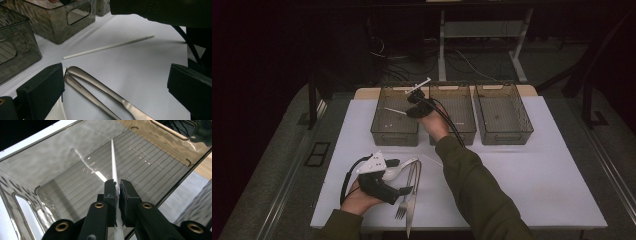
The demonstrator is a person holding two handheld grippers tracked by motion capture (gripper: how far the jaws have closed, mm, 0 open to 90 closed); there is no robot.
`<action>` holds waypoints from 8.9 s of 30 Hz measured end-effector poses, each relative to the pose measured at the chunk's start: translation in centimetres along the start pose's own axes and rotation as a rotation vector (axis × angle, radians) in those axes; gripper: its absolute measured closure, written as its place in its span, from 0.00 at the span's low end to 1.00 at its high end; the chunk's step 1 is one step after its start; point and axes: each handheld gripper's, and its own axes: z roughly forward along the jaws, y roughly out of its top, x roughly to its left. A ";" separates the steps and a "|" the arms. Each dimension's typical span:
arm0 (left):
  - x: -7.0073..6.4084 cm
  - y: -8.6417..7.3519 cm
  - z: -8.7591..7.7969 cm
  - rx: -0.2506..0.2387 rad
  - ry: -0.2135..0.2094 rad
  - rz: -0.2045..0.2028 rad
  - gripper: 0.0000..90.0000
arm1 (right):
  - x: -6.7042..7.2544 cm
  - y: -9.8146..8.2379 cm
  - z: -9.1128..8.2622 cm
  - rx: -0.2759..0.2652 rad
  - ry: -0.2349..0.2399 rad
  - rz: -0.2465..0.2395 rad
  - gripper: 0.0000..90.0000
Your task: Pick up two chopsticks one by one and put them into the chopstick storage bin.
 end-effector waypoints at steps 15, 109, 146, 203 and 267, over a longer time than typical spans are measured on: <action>-0.1 0.0 0.0 0.003 -0.003 0.000 0.00 | -1.2 -0.5 -3.3 -0.066 0.105 0.044 0.59; -0.1 -0.4 0.3 0.044 0.021 0.005 0.00 | 0.6 -21.7 -12.8 0.108 0.176 -0.142 0.92; -0.1 -0.3 0.2 0.036 0.025 0.007 0.01 | -0.9 -20.1 -16.6 0.008 0.175 -0.058 0.94; -0.1 -0.3 0.1 0.006 0.047 -0.011 0.00 | -1.1 -3.0 -10.2 -0.033 0.096 0.024 0.94; -0.1 -0.2 0.1 0.001 0.033 -0.004 0.00 | -0.7 1.8 -3.3 0.003 0.086 0.060 0.49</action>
